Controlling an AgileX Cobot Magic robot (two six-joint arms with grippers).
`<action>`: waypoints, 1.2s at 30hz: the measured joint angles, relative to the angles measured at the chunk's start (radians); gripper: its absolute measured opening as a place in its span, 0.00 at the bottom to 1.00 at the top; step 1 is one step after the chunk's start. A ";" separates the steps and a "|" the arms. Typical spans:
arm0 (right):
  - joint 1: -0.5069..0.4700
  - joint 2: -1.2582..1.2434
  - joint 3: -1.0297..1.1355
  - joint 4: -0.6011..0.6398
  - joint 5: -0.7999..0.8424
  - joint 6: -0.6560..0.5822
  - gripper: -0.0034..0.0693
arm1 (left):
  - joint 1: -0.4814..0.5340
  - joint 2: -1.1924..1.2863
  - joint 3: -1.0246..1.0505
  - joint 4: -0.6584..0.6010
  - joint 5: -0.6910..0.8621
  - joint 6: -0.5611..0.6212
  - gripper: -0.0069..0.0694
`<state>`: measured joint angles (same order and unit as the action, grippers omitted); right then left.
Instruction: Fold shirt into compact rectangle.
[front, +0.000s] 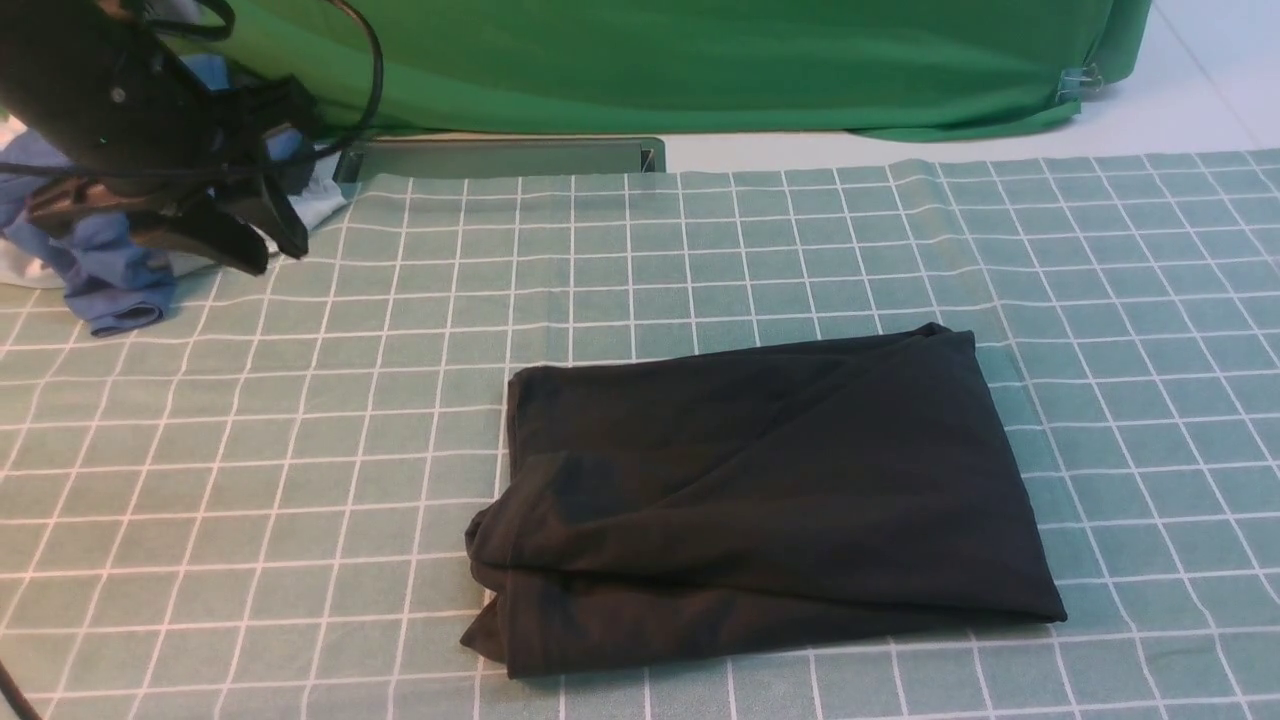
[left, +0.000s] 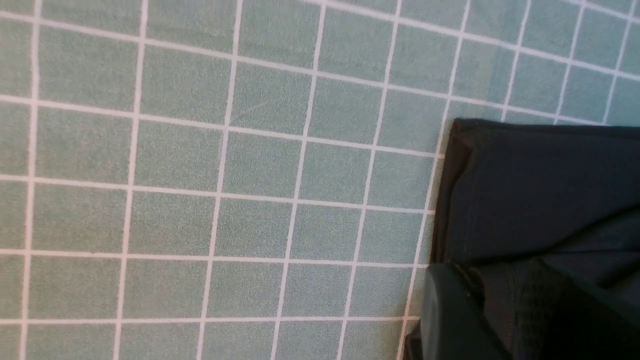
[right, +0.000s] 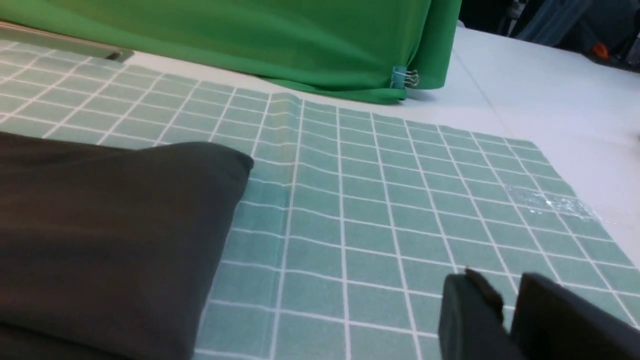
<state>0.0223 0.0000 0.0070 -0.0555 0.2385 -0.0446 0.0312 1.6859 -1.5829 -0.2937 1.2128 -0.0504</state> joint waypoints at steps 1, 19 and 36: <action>0.026 0.000 0.000 0.000 0.000 0.000 0.29 | 0.000 -0.026 0.000 0.005 0.000 0.000 0.33; 0.102 0.000 0.000 0.000 -0.001 0.000 0.36 | -0.052 -0.770 0.679 -0.087 -0.317 0.064 0.10; 0.102 0.000 0.000 0.000 -0.001 0.000 0.37 | -0.081 -1.310 1.307 -0.010 -0.947 0.163 0.11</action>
<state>0.1244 0.0000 0.0070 -0.0555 0.2375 -0.0446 -0.0497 0.3757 -0.2755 -0.3033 0.2659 0.1124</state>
